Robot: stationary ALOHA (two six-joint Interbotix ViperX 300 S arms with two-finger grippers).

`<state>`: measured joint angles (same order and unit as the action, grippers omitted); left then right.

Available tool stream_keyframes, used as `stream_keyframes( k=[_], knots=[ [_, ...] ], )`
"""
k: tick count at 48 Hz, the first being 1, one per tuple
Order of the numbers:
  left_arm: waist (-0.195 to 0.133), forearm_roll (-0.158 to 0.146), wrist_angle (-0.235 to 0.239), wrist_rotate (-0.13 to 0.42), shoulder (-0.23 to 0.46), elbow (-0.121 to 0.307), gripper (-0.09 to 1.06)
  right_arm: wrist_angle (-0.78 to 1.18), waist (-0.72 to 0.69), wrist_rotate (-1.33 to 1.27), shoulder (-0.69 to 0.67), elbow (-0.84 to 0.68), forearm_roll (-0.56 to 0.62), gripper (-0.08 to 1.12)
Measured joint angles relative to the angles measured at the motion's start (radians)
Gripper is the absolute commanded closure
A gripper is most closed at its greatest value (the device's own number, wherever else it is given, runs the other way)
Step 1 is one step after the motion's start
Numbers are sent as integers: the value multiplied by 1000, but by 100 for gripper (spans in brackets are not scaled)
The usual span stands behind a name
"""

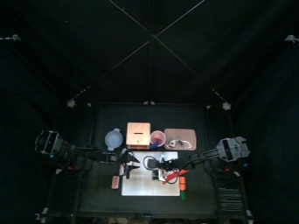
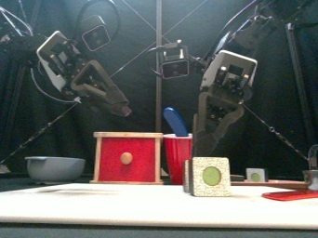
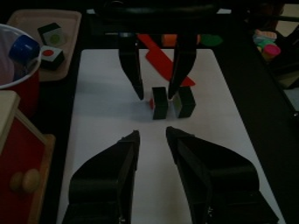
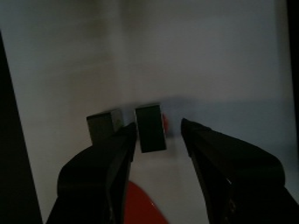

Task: Place sushi on board then cut the sushi with the knife then place the pieces on the plate
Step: Place the 4 sushi pieces on the plate

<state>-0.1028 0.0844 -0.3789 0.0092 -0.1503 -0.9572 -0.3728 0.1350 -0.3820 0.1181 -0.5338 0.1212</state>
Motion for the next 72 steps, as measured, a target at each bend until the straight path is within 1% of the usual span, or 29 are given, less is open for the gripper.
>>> stream_keyframes(
  k=[11, 13, 19, 22, 24, 28, 37, 38, 42, 49, 58, 65, 72],
  knots=[
    [0, 0, 2, 0, 0, 0, 24, -3, 5, 8, 51, 20, 3, 27],
    [0, 0, 0, 0, 0, 0, 24, -8, 5, 11, 54, 21, 6, 30],
    [0, 0, 0, 0, 0, 0, 24, -26, 8, 11, 55, 26, 20, 44],
    [-2, 0, 2, 0, 0, 0, 24, -40, 8, 6, 54, 26, 28, 48],
    [0, 0, 2, 0, 0, 0, 24, -54, 6, 5, 51, 26, 32, 50],
    [0, 0, 2, 0, 0, 0, 24, -92, 3, 0, 32, 20, 41, 50],
    [-2, 0, 0, 0, 0, 0, 24, -183, -31, -6, -78, -37, 38, 49],
    [0, 0, 0, 0, 0, 0, 24, -198, -49, -6, -115, -55, 31, 49],
    [0, 0, 0, 0, 0, 0, 24, -219, -97, -11, -189, -100, 18, 49],
    [0, 0, 0, -2, 0, -2, 24, -225, -172, -8, -304, -187, 9, 49],
    [0, 0, 2, 0, 0, -6, 24, -221, -247, -3, -426, -264, 5, 49],
    [3, 0, 2, 0, 0, -5, 24, -222, -341, -11, -537, -313, 6, 49],
    [6, 0, 0, 0, 0, -5, 24, -229, -454, 3, -595, -362, 15, 49]
  ],
)
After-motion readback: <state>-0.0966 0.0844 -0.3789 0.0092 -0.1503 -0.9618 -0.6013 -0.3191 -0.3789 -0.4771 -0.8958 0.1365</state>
